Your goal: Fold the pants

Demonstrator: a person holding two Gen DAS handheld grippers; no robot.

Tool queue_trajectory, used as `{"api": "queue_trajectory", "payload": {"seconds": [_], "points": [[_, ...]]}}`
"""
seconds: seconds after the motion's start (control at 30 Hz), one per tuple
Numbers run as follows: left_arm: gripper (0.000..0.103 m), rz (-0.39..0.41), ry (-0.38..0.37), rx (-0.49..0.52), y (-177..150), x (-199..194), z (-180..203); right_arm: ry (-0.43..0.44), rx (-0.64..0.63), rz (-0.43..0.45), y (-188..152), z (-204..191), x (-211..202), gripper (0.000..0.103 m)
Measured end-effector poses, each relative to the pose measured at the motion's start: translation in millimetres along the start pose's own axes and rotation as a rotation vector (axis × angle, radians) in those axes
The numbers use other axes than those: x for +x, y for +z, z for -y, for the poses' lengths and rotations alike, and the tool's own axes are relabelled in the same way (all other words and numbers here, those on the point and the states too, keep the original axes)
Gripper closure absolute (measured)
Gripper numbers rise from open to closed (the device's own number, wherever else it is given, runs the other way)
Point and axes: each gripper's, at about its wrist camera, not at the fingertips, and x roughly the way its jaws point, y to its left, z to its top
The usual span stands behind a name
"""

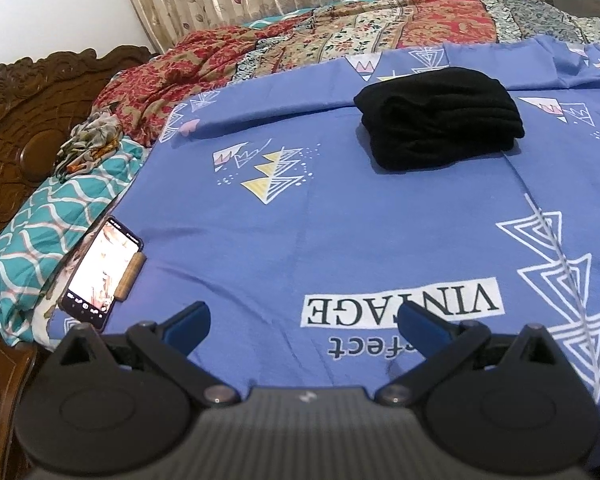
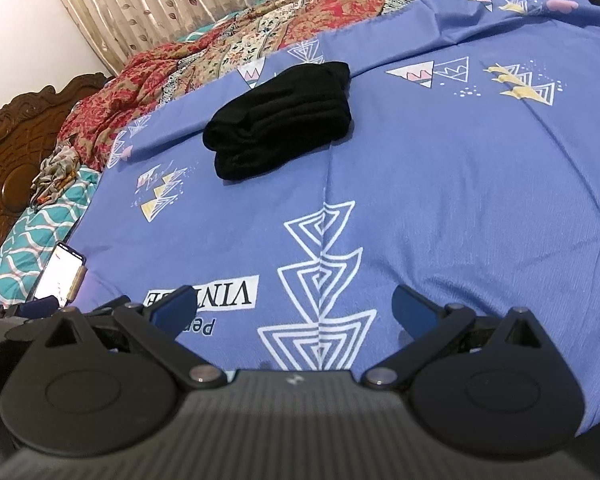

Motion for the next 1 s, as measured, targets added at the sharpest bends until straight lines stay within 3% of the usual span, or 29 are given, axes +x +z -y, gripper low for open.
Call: {"api": "queue_trajectory", "payload": {"seconds": [0.83,1.0], "points": [[0.000,-0.035,-0.029,0.000,-1.6,4.7,2.1,0.000,0.012,-0.008,0.7,2.2,2.0,0.000],[0.000,-0.057,-0.064,-0.011,-1.9,6.1,1.5,0.000,0.012,-0.008,0.7,1.9,2.1,0.000]]}}
